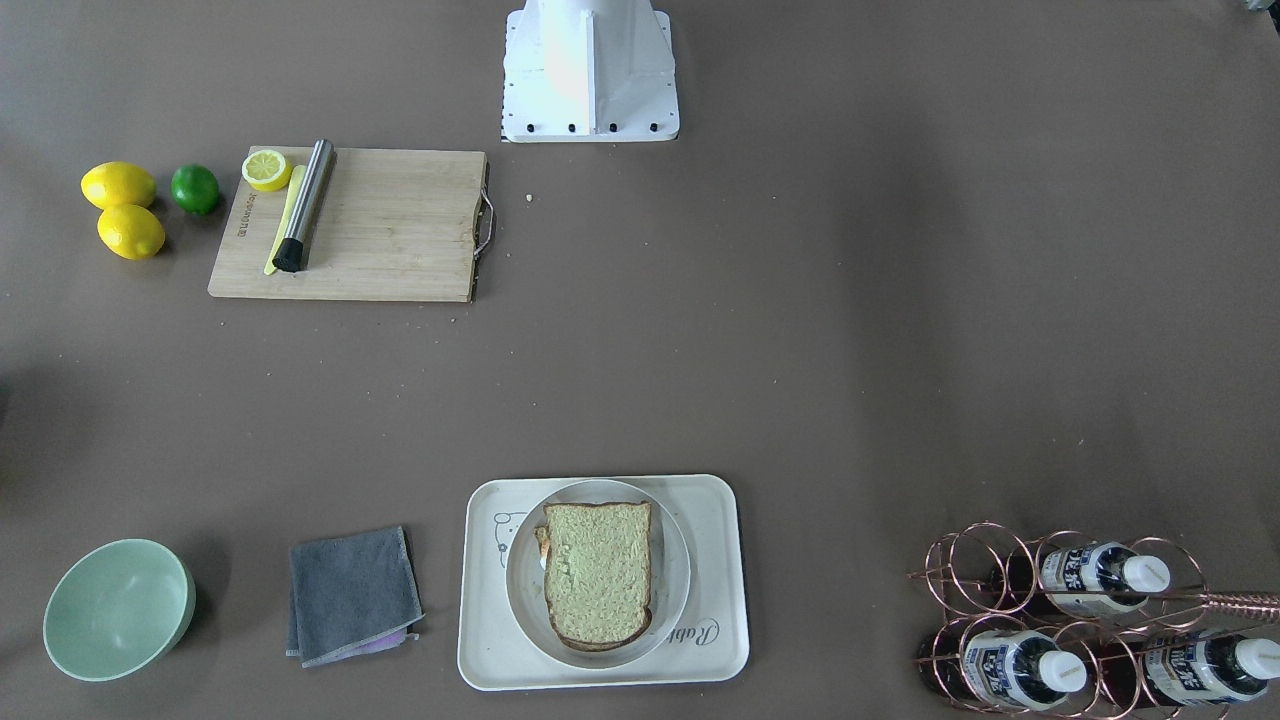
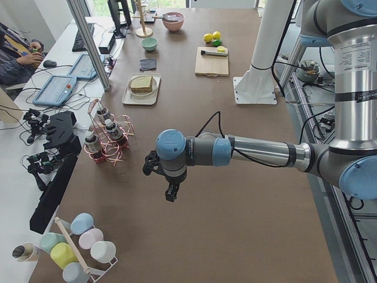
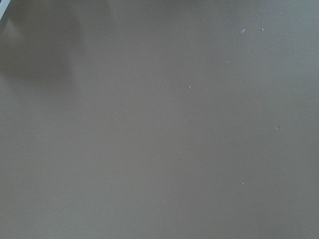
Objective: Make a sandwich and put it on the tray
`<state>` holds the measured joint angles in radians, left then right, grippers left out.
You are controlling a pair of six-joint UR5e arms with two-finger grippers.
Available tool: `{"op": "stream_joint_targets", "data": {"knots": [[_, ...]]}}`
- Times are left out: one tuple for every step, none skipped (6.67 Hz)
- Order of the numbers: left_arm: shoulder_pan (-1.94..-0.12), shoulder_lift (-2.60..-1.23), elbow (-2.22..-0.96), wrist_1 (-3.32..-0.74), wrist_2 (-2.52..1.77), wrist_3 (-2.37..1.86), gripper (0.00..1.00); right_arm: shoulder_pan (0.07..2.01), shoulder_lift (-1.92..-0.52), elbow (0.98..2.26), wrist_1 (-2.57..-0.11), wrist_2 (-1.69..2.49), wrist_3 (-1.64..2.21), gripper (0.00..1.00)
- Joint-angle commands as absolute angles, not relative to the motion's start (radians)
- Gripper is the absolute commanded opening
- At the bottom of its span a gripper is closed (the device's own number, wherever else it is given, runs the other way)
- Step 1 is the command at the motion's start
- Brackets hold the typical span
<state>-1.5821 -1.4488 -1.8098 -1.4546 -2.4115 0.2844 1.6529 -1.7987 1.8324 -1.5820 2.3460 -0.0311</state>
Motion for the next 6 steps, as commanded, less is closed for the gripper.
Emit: {"op": "stream_joint_targets", "data": {"knots": [[-1.586,-1.445,-1.816,-1.454,-2.408,0.288,0.96,1.654,-1.792,1.832,-1.580,2.335,-0.023,1.00],[-1.589,-1.445,-1.833,-1.453,-2.410,0.278,0.96,1.655,-1.793,1.850,-1.582,2.336,-0.021,1.00],[-1.591,-1.448,-1.856,-1.451,-2.410,0.276,0.96,1.654,-1.792,1.829,-1.583,2.336,-0.021,1.00],[-1.592,-1.450,-1.845,-1.451,-2.407,0.265,0.96,1.655,-1.805,1.839,-1.582,2.339,-0.023,1.00],[-1.597,-1.442,-1.844,-1.453,-2.411,0.246,0.97,1.654,-1.805,1.830,-1.578,2.332,-0.025,1.00],[-1.626,-1.424,-1.868,-1.460,-2.419,0.211,0.97,1.654,-1.807,1.818,-1.578,2.341,-0.026,1.00]]}}
